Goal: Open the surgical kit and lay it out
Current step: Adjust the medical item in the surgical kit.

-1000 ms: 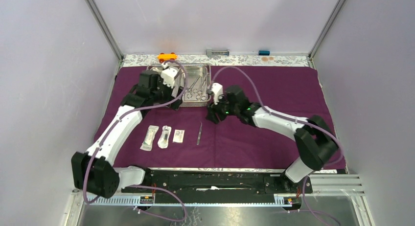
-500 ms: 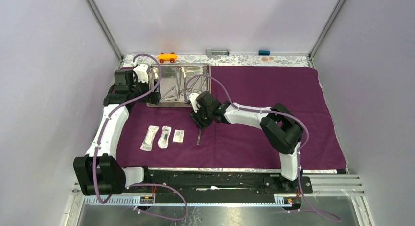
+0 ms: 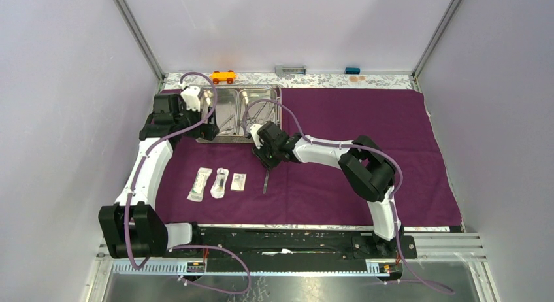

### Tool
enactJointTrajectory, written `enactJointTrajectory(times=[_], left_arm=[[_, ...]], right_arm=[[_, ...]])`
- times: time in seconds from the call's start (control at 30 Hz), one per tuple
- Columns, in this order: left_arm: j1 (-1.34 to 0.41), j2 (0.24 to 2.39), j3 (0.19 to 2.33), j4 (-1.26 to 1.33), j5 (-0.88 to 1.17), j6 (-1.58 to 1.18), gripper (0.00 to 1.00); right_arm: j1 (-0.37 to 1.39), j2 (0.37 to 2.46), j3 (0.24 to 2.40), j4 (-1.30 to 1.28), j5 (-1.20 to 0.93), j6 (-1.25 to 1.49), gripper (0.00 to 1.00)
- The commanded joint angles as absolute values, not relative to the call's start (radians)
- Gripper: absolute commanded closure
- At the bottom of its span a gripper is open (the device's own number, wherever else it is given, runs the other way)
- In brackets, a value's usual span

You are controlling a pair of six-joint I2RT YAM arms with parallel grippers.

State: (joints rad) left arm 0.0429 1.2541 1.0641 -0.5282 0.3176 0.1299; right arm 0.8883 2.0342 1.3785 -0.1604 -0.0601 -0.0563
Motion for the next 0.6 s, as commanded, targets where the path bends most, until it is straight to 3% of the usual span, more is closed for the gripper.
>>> enactJointTrajectory(times=[0.0,0.57], left_arm=[[0.049,1.259,1.071,-0.492,0.362,0.13,0.01],[0.05,1.272,1.069,-0.503,0.4,0.134,0.01]], right_arm=[[0.893,2.053,1.425,-0.179,-0.02,-0.072,0.64],[0.893,2.028,1.402,-0.167,-0.008,-0.094,0.89]])
